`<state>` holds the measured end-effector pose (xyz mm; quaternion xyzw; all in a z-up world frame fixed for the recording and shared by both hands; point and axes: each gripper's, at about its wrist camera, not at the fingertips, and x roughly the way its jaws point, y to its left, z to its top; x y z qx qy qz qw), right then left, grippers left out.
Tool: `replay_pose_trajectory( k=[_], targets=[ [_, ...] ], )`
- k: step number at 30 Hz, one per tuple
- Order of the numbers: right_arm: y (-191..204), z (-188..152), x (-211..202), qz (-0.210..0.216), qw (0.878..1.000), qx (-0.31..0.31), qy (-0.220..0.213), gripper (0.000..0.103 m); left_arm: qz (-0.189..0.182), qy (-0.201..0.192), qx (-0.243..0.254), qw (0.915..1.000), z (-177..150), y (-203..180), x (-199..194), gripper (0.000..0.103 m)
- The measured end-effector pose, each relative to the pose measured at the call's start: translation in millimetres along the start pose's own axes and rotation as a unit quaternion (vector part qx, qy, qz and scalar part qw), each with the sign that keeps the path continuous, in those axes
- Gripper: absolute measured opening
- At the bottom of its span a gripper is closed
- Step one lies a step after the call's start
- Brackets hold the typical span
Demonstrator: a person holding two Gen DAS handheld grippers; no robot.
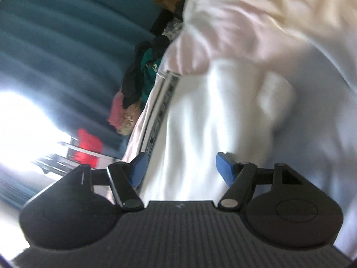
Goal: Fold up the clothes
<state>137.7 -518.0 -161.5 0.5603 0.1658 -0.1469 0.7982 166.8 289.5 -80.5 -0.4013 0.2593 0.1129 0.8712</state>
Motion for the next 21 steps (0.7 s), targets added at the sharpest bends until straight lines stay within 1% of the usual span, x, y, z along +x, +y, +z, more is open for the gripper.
replay_pose_trajectory(
  k=[1, 2, 4, 5, 6, 8, 10, 12, 14, 15, 16, 18, 19, 20, 21],
  targets=[
    [-10.4, -5.6, -9.2, 0.012, 1.000, 0.018, 0.003, 0.070, -0.007, 0.008, -0.014, 0.9999, -6.2, 5.1, -6.2, 0.065],
    [-17.7, -10.2, -13.3, 0.015, 1.000, 0.024, 0.009, 0.071, -0.021, 0.018, -0.021, 0.9994, -8.5, 8.8, -7.7, 0.067],
    [-29.9, -17.9, -16.6, 0.019, 0.999, 0.036, 0.022, 0.070, -0.060, 0.024, -0.009, 0.9979, -16.4, 8.0, -12.3, 0.076],
    [-34.9, -20.9, -15.8, 0.020, 0.998, 0.043, 0.029, 0.070, -0.068, 0.032, 0.000, 0.9972, -19.2, 5.5, -11.1, 0.079],
    [-39.9, -24.0, -15.1, 0.020, 0.998, 0.049, 0.035, 0.070, -0.074, 0.038, 0.008, 0.9965, -21.9, 3.4, -9.6, 0.079],
    [-46.2, -28.0, -10.6, 0.020, 0.997, 0.056, 0.044, 0.068, -0.067, 0.039, 0.006, 0.9970, -24.6, 3.4, -3.3, 0.079],
    [-46.0, -27.7, -1.4, 0.021, 0.998, 0.045, 0.040, 0.068, -0.066, 0.037, -0.024, 0.9969, -23.5, 12.2, 10.2, 0.077],
    [-42.7, -25.4, 9.5, 0.025, 0.999, 0.024, 0.029, 0.068, -0.066, 0.033, -0.072, 0.9947, -19.7, 24.9, 25.2, 0.065],
    [-40.8, -19.6, 21.7, 0.027, 0.999, 0.015, 0.009, 0.068, -0.073, 0.025, -0.118, 0.9899, -12.5, 36.2, 39.1, 0.060],
    [-41.2, -16.4, 27.1, 0.027, 0.999, 0.018, -0.004, 0.066, -0.078, 0.020, -0.136, 0.9874, -8.1, 39.7, 44.9, 0.056],
    [-42.7, -13.3, 30.4, 0.025, 0.999, 0.023, -0.023, 0.062, -0.077, 0.013, -0.141, 0.9869, -4.0, 39.2, 47.8, 0.055],
    [-46.0, -7.8, 37.3, 0.019, 0.998, 0.035, -0.055, 0.056, -0.063, 0.006, -0.145, 0.9874, 3.8, 36.5, 52.0, 0.044],
    [-46.8, -6.4, 40.7, 0.011, 0.997, 0.038, -0.066, 0.047, -0.057, 0.002, -0.147, 0.9875, 7.3, 35.3, 53.8, 0.041],
    [-46.5, -5.6, 43.9, -0.002, 0.996, 0.037, -0.075, 0.037, -0.056, -0.002, -0.149, 0.9872, 9.1, 35.4, 54.0, 0.033],
    [-45.9, -4.8, 47.1, -0.012, 0.996, 0.033, -0.080, 0.033, -0.054, -0.005, -0.152, 0.9869, 10.8, 35.5, 54.2, 0.026]
  ],
)
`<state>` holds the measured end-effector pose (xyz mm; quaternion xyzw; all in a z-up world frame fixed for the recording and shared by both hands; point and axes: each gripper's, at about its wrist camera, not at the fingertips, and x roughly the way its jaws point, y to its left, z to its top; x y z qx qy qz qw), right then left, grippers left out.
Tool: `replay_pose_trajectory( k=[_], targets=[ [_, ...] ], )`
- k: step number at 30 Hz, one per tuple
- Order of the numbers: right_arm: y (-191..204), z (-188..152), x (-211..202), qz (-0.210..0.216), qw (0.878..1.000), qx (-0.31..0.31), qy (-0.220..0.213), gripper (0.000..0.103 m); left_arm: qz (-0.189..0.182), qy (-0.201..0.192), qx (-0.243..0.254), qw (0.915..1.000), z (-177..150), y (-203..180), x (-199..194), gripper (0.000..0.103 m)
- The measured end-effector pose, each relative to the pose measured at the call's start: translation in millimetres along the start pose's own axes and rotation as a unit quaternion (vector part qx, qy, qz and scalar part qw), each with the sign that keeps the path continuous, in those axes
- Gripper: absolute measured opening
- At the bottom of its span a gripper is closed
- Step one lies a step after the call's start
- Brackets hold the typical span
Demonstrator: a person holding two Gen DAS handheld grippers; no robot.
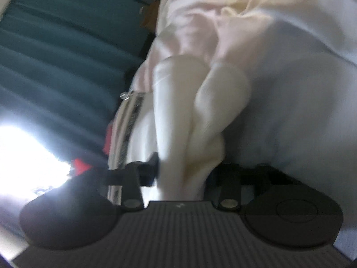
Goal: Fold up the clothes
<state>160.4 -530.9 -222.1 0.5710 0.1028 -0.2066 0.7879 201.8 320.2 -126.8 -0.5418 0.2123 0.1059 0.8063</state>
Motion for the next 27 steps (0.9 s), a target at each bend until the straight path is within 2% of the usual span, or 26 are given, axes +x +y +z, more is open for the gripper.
replay_pose_trajectory(
  k=[2, 3, 4, 7, 12, 15, 17, 21, 25, 27],
  targets=[
    [0.8, -3.1, 2.1, -0.005, 1.000, -0.006, -0.010, 0.024, -0.001, -0.011, 0.000, 0.9999, 1.9, -2.5, -4.5, 0.016],
    [2.3, -5.0, 1.5, -0.007, 1.000, -0.010, -0.012, 0.023, -0.005, -0.020, 0.004, 0.9998, 3.1, -5.8, -10.1, 0.013],
    [3.7, -3.9, -2.4, -0.006, 1.000, -0.010, -0.014, 0.018, -0.012, -0.032, 0.013, 0.9993, 4.3, -10.7, -19.0, 0.013],
    [9.6, -0.4, -16.2, -0.002, 1.000, -0.015, -0.019, 0.015, -0.033, -0.056, 0.031, 0.9974, 4.7, -26.5, -46.8, 0.011],
    [11.4, 10.6, -58.5, 0.003, 0.999, -0.028, -0.017, 0.015, -0.039, -0.059, 0.018, 0.9973, 6.1, -25.2, -96.0, 0.010],
    [2.3, 18.0, -88.3, -0.012, 1.000, -0.003, -0.009, 0.015, -0.036, -0.049, 0.020, 0.9979, 7.8, -12.6, -133.6, 0.010],
    [-0.7, 24.3, -108.6, -0.025, 0.999, -0.017, -0.011, 0.015, -0.042, -0.038, 0.017, 0.9983, 8.1, -1.0, -163.8, 0.010],
    [-17.3, 38.2, -160.0, -0.024, 0.999, 0.011, -0.023, 0.014, -0.031, -0.022, 0.029, 0.9989, 2.3, 20.8, -213.5, 0.010],
    [-43.1, 52.6, -190.7, -0.062, 0.998, 0.020, -0.024, 0.014, 0.008, 0.015, 0.024, 0.9996, 0.2, 46.5, -228.8, 0.011],
    [-60.6, 53.1, -195.8, -0.087, 0.996, 0.033, -0.002, 0.014, 0.034, 0.027, 0.036, 0.9984, -1.8, 50.4, -228.5, 0.015]
  ],
)
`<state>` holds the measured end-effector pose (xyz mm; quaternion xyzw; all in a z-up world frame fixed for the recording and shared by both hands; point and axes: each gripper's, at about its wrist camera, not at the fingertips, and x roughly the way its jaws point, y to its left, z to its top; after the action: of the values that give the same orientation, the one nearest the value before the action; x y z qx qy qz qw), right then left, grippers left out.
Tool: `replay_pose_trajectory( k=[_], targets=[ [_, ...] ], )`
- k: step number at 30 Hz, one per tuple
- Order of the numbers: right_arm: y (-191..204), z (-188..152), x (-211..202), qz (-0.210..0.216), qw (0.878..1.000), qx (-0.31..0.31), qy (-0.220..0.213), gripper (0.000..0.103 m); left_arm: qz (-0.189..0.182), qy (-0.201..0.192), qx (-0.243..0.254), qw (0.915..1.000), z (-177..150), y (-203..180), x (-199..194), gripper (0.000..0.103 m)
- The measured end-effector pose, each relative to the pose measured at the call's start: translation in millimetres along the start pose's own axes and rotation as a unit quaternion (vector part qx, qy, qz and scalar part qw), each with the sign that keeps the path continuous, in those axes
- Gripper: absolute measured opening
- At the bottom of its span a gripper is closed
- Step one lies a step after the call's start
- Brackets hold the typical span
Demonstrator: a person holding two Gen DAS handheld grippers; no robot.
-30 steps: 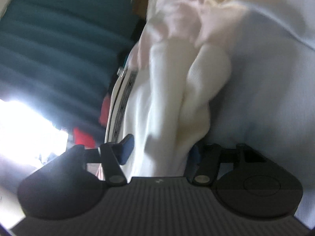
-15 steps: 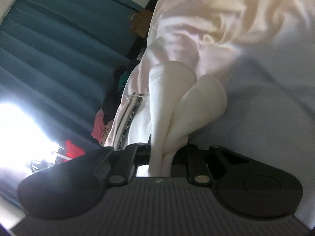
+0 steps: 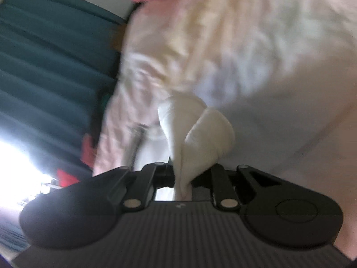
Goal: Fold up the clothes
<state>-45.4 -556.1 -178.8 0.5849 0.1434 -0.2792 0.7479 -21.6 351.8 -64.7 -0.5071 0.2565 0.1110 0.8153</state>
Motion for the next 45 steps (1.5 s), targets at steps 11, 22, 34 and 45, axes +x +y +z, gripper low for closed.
replay_pose_trajectory(
  k=[11, 22, 34, 45],
  targets=[
    [-39.8, 0.4, -36.5, -0.030, 0.997, 0.072, 0.013, 0.059, 0.065, -0.058, 0.170, 0.9816, -46.0, -59.5, -35.7, 0.067],
    [-21.6, 5.2, -29.9, 0.054, 0.998, -0.009, -0.026, 0.069, 0.049, -0.073, 0.313, 0.9457, -121.6, -111.5, -20.4, 0.074],
    [-3.8, 1.8, -32.7, -0.005, 0.994, -0.084, -0.067, 0.006, 0.033, -0.041, 0.349, 0.9355, -144.0, -116.2, 10.5, 0.074],
    [-39.0, 8.6, -28.1, -0.005, 1.000, 0.022, 0.009, 0.024, 0.024, -0.027, 0.373, 0.9272, -150.7, -115.7, 10.1, 0.074]
  ],
)
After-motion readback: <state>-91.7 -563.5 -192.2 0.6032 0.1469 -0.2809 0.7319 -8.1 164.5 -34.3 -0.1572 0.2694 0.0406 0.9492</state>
